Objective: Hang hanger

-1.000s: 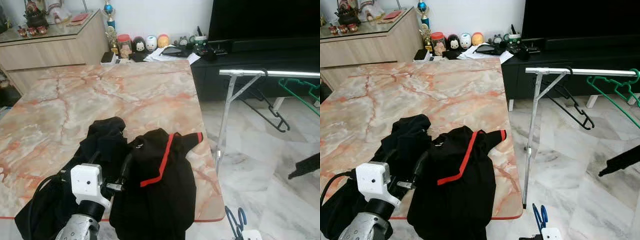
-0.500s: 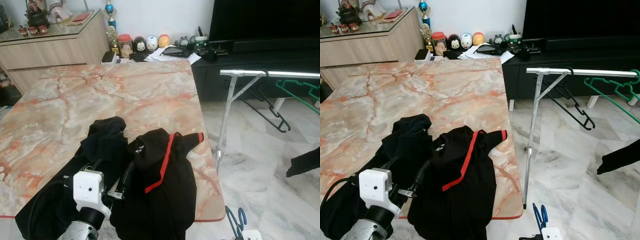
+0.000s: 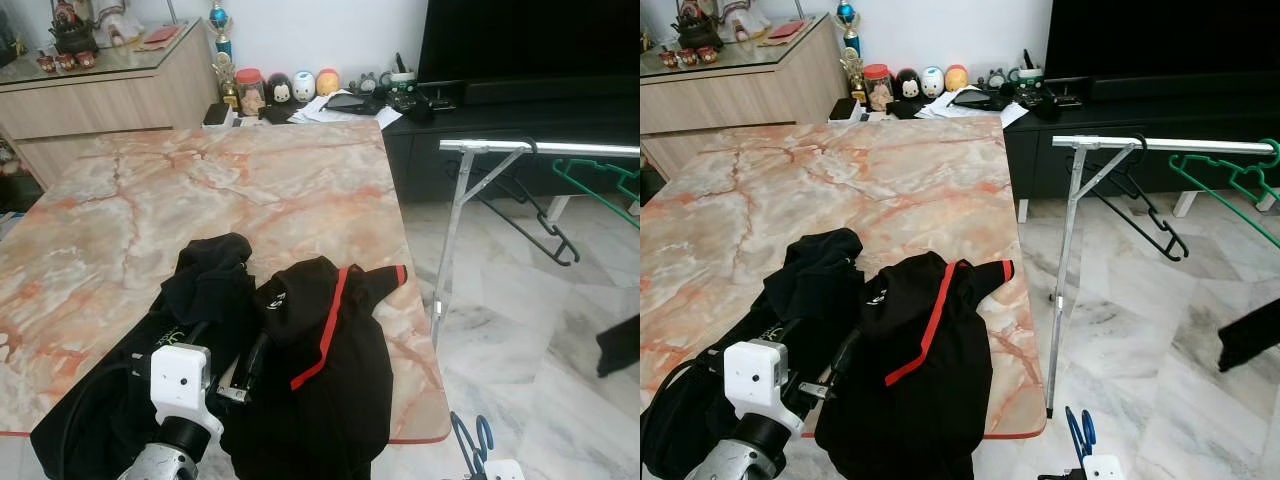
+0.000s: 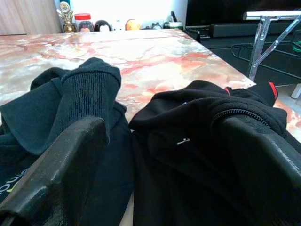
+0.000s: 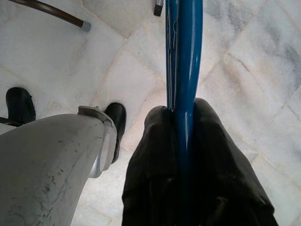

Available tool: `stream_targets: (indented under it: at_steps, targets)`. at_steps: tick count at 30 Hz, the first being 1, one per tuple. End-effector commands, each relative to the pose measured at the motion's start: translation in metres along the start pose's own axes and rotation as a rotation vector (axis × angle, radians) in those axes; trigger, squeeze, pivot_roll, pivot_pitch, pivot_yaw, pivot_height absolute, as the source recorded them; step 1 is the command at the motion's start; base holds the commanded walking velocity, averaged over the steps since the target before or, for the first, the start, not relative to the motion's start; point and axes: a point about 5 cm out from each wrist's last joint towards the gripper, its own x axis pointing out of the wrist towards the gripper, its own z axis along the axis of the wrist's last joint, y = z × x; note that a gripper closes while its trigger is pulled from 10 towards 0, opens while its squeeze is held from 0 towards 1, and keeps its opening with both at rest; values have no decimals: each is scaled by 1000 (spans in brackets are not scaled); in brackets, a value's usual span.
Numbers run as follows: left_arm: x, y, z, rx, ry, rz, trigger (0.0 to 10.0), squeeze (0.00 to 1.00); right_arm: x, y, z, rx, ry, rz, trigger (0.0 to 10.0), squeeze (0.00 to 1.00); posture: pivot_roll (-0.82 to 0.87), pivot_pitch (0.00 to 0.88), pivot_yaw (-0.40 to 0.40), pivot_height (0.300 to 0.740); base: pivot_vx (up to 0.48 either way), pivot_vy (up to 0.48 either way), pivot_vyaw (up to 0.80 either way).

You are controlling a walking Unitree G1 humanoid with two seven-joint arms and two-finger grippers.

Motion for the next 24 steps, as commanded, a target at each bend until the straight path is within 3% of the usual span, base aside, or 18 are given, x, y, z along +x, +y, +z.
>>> stream_targets:
  at_steps: [1,24]
  targets:
    - [0,1,-5,16,13,1,10000,0,0,2,-1,-13,1,7,10000,0,-61,0,59,732,0,0,0]
    - [0,-1,-7,19,10,-13,10000,0,0,2,-2,-15,4,9,10000,0,-62,0,62,732,-235,0,0]
